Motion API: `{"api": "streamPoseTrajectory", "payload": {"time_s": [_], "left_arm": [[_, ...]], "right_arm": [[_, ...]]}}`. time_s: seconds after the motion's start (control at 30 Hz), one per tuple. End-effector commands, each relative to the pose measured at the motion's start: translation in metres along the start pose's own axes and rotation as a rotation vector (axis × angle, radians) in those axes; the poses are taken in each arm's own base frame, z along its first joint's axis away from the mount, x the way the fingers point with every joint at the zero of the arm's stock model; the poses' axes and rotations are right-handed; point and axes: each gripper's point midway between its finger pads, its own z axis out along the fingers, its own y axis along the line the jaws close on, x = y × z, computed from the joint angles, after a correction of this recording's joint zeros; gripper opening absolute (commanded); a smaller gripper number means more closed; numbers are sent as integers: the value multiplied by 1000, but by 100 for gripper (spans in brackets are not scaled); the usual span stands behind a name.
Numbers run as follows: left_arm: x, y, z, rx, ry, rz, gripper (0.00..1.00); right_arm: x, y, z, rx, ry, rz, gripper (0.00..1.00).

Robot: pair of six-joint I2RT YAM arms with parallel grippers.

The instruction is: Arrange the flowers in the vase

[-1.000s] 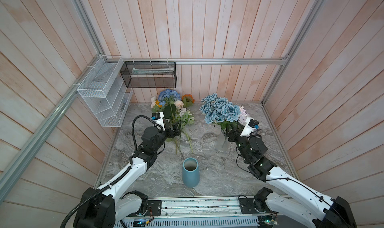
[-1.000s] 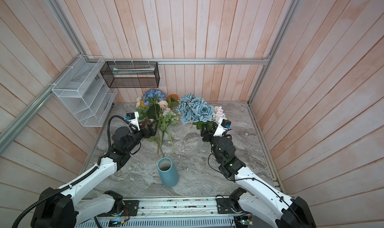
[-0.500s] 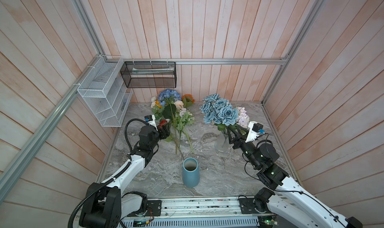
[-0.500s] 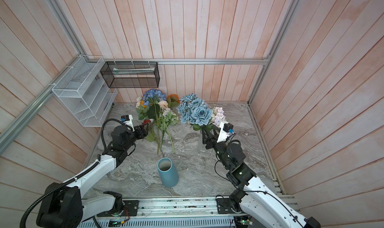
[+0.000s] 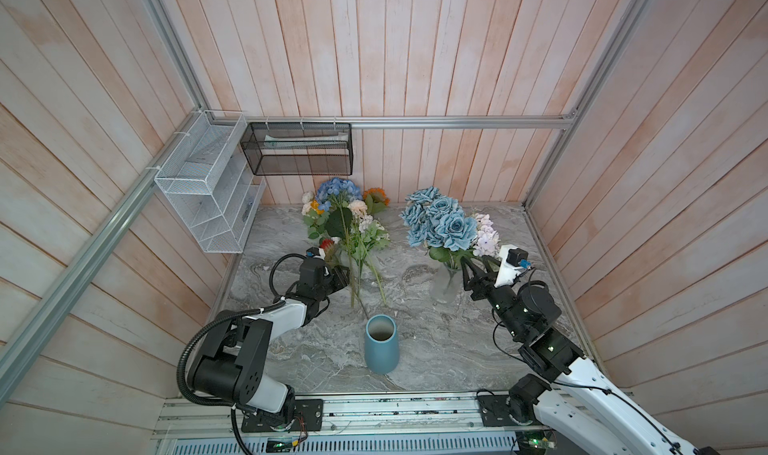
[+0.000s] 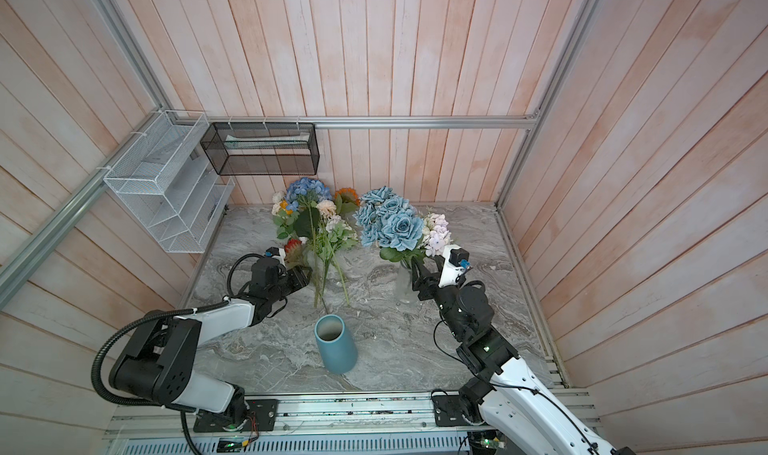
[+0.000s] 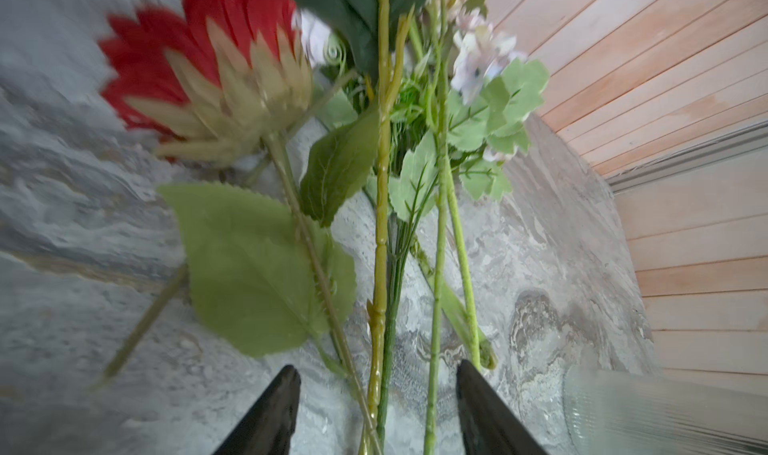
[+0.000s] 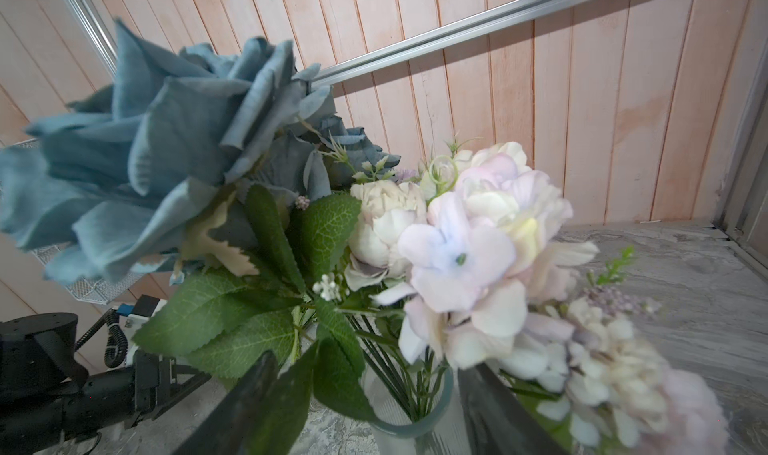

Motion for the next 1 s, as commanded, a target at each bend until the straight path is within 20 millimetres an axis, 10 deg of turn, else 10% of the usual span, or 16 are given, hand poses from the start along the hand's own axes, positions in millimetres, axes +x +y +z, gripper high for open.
{"api": "streamPoseTrajectory", "payload": {"time_s": [0.0,0.97], "left_arm": [[-8,-10,13,26,-22,-34,56],[-22,25,33,-96,-83,-92,3]], "right_arm": [[3,0,-1,-9,1,-1,68],[-34,6,-14,-20,-88,-40,67]]}}
